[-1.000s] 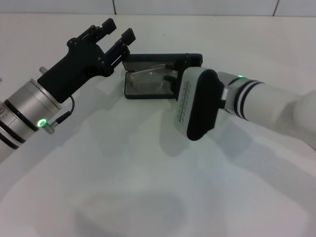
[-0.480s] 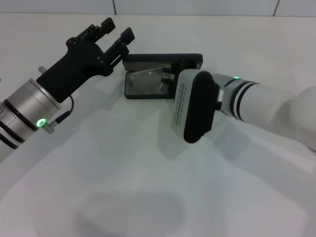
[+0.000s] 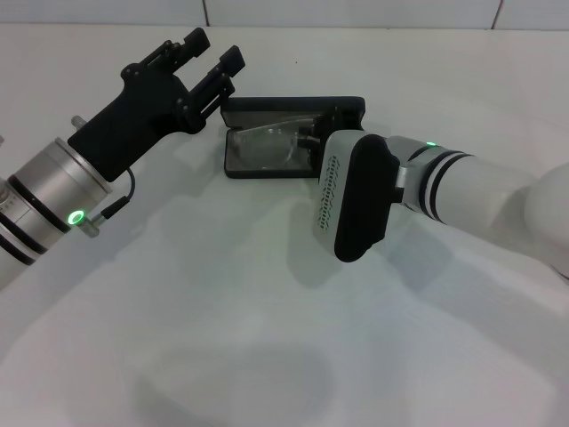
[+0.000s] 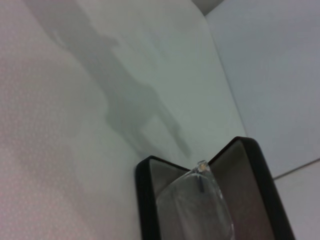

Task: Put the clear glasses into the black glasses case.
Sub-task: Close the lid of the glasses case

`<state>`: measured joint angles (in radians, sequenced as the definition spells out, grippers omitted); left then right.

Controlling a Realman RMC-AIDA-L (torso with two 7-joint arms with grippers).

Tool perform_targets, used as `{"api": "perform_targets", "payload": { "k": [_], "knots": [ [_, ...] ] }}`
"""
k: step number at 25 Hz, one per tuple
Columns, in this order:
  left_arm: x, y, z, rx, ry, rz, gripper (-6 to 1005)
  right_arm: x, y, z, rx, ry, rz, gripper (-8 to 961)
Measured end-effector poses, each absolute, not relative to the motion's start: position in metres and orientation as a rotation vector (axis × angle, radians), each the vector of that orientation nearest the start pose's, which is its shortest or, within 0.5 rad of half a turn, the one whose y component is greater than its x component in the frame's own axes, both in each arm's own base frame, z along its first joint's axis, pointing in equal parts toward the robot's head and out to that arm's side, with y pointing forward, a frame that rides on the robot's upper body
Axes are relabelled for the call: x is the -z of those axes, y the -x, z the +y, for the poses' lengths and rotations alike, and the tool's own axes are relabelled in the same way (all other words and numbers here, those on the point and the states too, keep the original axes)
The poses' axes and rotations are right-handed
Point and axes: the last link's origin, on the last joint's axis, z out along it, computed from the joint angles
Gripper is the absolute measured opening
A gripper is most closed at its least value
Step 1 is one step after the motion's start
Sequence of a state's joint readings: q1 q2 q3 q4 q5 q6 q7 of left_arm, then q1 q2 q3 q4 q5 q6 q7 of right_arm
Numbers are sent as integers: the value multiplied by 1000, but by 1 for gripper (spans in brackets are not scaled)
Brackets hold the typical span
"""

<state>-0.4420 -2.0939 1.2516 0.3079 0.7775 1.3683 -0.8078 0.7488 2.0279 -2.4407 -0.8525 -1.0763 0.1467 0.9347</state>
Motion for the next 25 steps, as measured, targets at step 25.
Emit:
{"api": "perform_targets", "payload": {
  "k": [25],
  "knots": [
    [21, 256, 330, 1177, 2086, -504, 568, 149, -142, 380, 180, 2318, -635, 330]
  ]
}}
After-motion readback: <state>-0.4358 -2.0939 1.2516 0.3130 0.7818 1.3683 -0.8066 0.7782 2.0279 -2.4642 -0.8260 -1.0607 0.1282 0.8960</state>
